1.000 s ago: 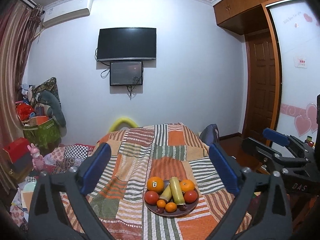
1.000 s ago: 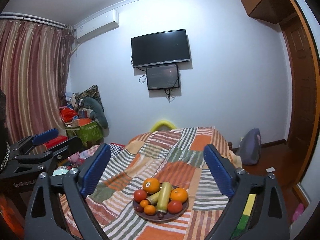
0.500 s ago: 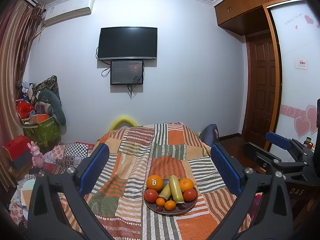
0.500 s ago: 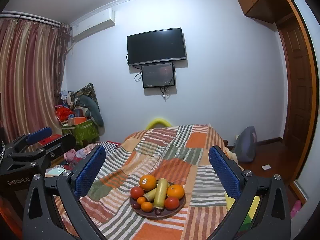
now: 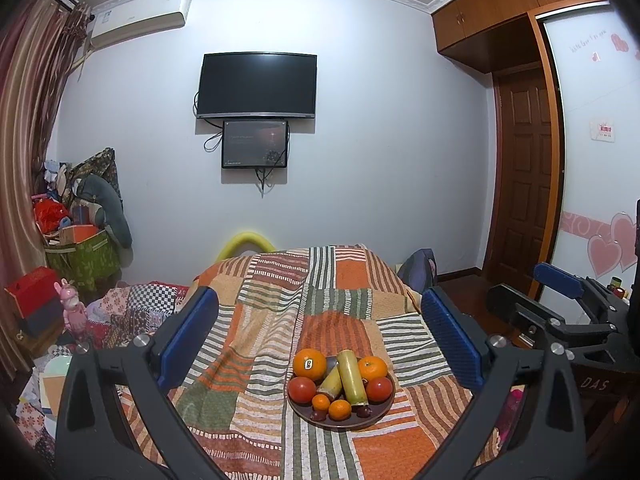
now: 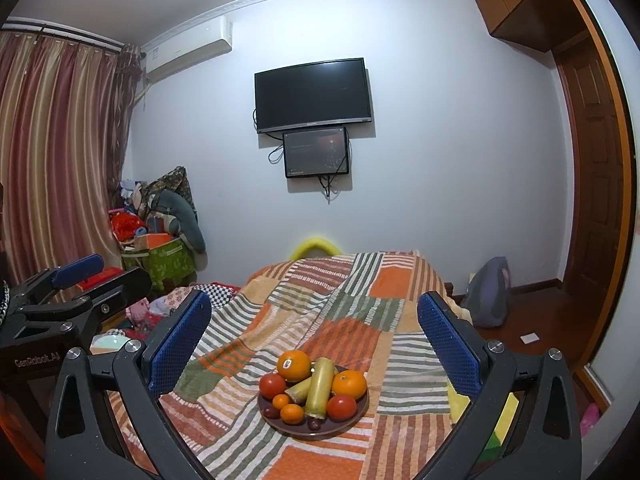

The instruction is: Organize fruits

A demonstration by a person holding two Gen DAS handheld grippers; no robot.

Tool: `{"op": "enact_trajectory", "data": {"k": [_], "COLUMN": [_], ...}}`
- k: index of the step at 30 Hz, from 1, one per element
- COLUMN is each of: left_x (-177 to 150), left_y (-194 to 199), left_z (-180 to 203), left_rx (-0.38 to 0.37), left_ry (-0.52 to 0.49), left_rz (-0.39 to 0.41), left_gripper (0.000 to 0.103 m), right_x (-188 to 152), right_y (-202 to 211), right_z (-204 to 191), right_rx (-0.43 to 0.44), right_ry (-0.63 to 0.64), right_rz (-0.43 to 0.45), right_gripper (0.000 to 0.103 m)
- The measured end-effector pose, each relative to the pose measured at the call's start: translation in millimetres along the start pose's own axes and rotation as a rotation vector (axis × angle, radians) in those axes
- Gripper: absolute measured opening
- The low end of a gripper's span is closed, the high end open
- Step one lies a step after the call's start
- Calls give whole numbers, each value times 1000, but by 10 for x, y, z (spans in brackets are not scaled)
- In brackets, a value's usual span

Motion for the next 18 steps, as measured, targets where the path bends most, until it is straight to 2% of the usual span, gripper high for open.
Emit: {"op": "enact_trajectory", "data": {"k": [18], "left_x": [1], "left_y": [-9], "left_z": [15], "left_rx": [6], "left_ry": [-5], "left_rz": [4], "left_gripper": [103], "right_x": [31], "right_y": [17], "right_z": [29], "right_rx": [-2], "right_ry": [3], "right_rz": [3], "right_gripper": [103]}}
Point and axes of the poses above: each gripper's, at about its wrist camera, not at the fingertips, and y roughly against the way its jaws point, z to its right, x to its top, the point moved 2 cm from there along -y, roughly the way its jaws point, and after that the axes turned 15 degrees about z, right-handed, at the moved point
